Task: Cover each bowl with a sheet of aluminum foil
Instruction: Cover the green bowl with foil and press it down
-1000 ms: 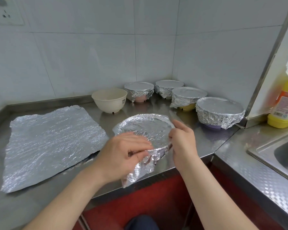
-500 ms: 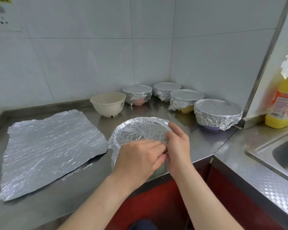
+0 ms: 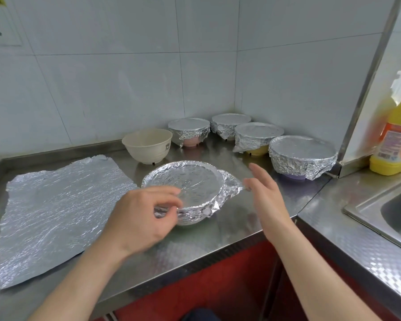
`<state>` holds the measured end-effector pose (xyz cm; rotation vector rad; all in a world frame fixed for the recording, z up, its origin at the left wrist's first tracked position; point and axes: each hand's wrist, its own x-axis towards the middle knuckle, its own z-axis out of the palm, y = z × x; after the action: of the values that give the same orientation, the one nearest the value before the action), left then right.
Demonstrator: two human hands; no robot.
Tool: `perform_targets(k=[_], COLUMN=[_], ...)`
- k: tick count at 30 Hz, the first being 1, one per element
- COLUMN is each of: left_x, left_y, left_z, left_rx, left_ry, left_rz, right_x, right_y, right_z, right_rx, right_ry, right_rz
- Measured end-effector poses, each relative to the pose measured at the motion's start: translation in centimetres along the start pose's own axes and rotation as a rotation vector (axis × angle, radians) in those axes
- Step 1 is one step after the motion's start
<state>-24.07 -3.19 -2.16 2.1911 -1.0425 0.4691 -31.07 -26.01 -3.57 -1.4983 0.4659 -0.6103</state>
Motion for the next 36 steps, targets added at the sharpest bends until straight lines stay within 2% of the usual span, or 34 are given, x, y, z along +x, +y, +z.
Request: perform_targets(k=[3,6,10,14,20,26,31,36], left_x=[-0.1,0.3,1.3,1.2,1.5,1.6,1.9,2.2], left_y=[1.6,3.3,3.5,3.3,2.9,3.2,3.7,3.6], left_z=[0.8,3.2,4.8,5.3,5.8,6.0,6.5,6.2], left_rx=[0.070,0.249,0.230,0.219,0.173,0.172,0.198,0.134], left_ry=[0.023,0.001,0.067,0.127,0.179,0.185,0.133,0.041], left_rz=[-0.005,0.094,0.150,0.193,0.190,0.230,0.227,0.186], right_x=[1.6,2.7,3.1,3.6,2.9,1.8,1.2,-0.4], right_y=[0.2,0.0,0.1,1.1,1.1,1.8,2.8,1.4], right_z=[-0.4,0.3,1.3,1.5,3.0,3.1,5.3,5.9], right_rx=[-0.091,-0.163,-0.191,-0.178,-0.091,0.293,0.197,0.235], right_ry=[-0.146,-0.276,-0.343,-0.281,-0.297,-0.177,-0.058,0.017], right_rz=[0.050,0.054,-0.019,-0.050,-0.071,0.160,0.127,0.097])
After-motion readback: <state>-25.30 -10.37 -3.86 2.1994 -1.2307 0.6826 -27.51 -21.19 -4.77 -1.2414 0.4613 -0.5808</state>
